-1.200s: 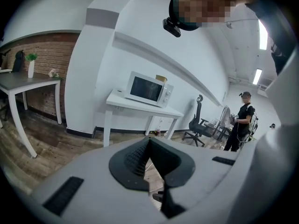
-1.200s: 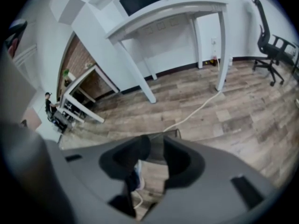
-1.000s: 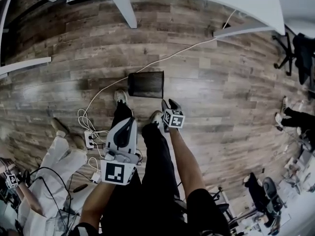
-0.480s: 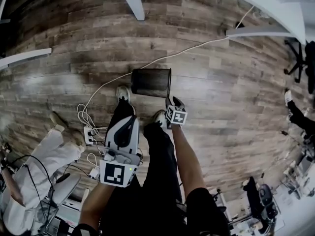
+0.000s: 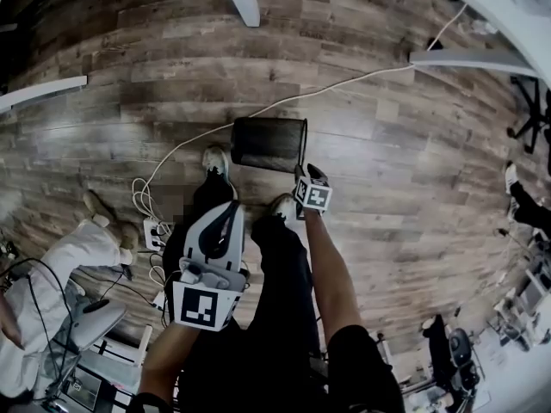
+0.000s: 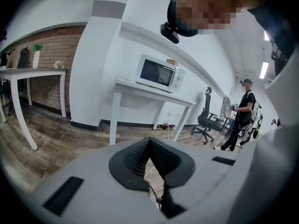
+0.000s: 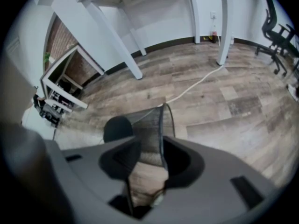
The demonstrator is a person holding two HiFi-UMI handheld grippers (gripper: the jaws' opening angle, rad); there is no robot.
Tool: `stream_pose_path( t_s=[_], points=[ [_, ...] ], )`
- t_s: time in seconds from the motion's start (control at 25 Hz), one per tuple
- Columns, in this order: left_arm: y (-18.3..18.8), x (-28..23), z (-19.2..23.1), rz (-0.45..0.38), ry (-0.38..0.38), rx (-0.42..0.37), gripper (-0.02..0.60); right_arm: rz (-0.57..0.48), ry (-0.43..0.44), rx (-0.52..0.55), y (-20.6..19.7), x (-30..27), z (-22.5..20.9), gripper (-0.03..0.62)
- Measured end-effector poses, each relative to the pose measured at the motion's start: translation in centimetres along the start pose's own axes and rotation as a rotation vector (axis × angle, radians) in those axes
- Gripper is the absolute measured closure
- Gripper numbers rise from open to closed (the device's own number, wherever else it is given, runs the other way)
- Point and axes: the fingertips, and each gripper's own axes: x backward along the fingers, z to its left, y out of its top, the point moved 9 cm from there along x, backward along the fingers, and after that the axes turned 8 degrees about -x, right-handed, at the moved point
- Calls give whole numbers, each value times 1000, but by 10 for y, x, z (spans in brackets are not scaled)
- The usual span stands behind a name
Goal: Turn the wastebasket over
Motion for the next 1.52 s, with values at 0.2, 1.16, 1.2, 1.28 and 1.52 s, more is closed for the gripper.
stream_pose_path(
  t_s=[0.2,1.16,1.2,1.28,1.52],
  points=[
    [-8,-8,4,6,6,6,549,8,-4,0,0,-13,-6,430],
    [-29,-16,19,-1,55,3,549,65,92,8,0,-47,-19,482],
    [-29,-15,20,4,56,7,549,60,88,8,0,-46,-18,482],
    [-27,-12,22,4,56,6,549,59,76,9,2,-46,-16,487],
    [-25,1,26,22,73,13,549,55,90,-48,0,-41,-15,507]
  ],
)
